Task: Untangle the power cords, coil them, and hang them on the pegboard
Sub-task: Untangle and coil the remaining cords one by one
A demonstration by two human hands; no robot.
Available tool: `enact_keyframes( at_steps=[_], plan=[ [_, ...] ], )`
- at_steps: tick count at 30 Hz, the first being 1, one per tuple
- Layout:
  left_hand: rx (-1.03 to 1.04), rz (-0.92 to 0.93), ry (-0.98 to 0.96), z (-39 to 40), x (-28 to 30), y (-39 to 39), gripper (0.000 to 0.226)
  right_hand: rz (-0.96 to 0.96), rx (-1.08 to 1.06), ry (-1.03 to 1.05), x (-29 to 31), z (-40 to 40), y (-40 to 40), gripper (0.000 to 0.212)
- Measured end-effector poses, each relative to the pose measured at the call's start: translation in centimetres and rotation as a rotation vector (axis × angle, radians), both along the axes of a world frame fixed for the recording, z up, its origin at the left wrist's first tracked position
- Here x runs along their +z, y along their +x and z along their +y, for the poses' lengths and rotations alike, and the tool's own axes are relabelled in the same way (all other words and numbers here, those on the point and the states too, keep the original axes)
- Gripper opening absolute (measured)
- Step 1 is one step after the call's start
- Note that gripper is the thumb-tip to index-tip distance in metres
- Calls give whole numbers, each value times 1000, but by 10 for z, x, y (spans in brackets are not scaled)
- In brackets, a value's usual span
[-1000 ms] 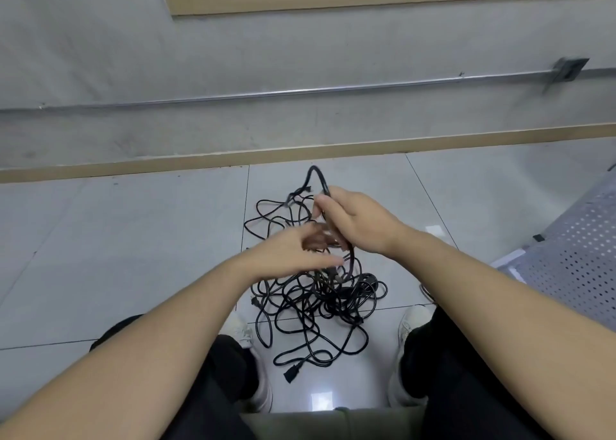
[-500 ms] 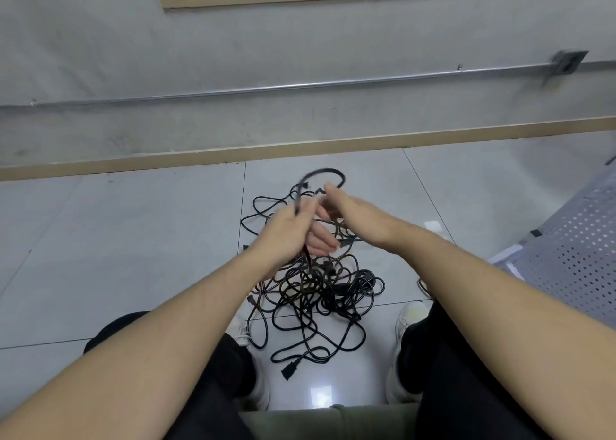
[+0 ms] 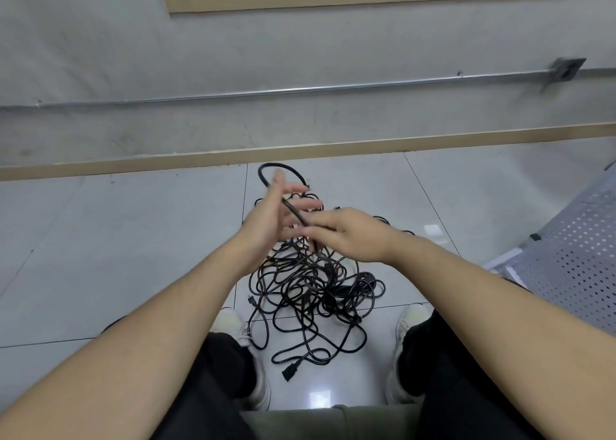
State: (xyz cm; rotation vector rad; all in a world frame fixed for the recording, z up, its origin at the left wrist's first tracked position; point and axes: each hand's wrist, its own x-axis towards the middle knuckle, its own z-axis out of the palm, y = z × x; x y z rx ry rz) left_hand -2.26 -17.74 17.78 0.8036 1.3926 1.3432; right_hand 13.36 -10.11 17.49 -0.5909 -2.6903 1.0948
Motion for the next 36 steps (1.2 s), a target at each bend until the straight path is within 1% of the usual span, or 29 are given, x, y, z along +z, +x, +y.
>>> enact_keyframes(
  at_steps=[1, 3, 4, 5, 6, 7, 9, 10, 11, 12, 14, 16, 18, 20, 21, 22, 24, 26, 28, 30, 31, 34, 35, 36],
  plan=[
    [-130, 113, -47, -3, -3, 2, 63, 80, -49, -28, 3, -1, 1, 24],
    [-421, 339, -127, -10, -12, 6, 41, 204, -138, -104, 8, -1, 3, 26],
    [-531, 459, -155, -12, -17, 9, 31, 243, -181, -165, 10, -2, 4, 25],
    [-601, 561, -160, -14, -20, 13, 28, 279, -213, -227, 11, -3, 5, 25],
    [-631, 642, -142, -13, -25, 16, 29, 315, -237, -268, 12, -4, 6, 25],
    [-619, 694, -120, -11, -28, 20, 25, 349, -255, -289, 13, -4, 7, 25],
    [-519, 770, -84, -6, -29, 25, 18, 410, -279, -343, 15, -4, 7, 25],
    [-457, 755, -68, -3, -29, 26, 20, 437, -305, -395, 15, -3, 6, 26],
    [-396, 676, -63, 0, -28, 26, 22, 453, -345, -441, 15, -1, 5, 30],
    [-339, 553, -61, 2, -26, 26, 23, 440, -394, -471, 13, 4, 5, 33],
    [-221, 332, -40, 3, -17, 25, 19, 320, -440, -519, 7, 14, 7, 36],
    [-108, 138, 8, 2, -5, 24, 16, 131, -341, -553, -1, 22, 11, 35],
    [-9, -17, 83, -1, 5, 21, 16, -66, -137, -504, -6, 21, 16, 33],
    [76, -134, 154, -3, 15, 15, 15, -202, -9, -463, -8, 14, 16, 36],
    [116, -189, 184, -3, 18, 11, 15, -227, 22, -470, -6, 10, 14, 39],
    [159, -248, 207, -2, 20, 6, 15, -222, 33, -469, -7, 8, 12, 38],
    [235, -345, 231, -2, 23, -3, 16, -151, 24, -416, -5, 4, 7, 28],
    [251, -341, 203, -2, 21, -8, 23, -38, -25, -358, -4, 0, 2, 19],
    [175, -235, 111, -2, 13, -12, 43, 107, -81, -359, -2, -6, 0, 12],
    [-10, -4, 12, -5, 5, -14, 63, 222, -157, -398, 5, -10, -2, 13],
    [-152, 127, -28, -8, -1, -14, 67, 270, -196, -400, 10, -10, -1, 14],
    [-643, 525, -171, -19, -13, -2, 55, 391, -319, -428, 23, -6, 3, 14],
    [-725, 631, -190, -22, -17, 3, 55, 412, -340, -450, 25, -4, 5, 14],
    [-747, 705, -181, -23, -22, 8, 53, 424, -347, -465, 26, -3, 7, 14]
  ],
)
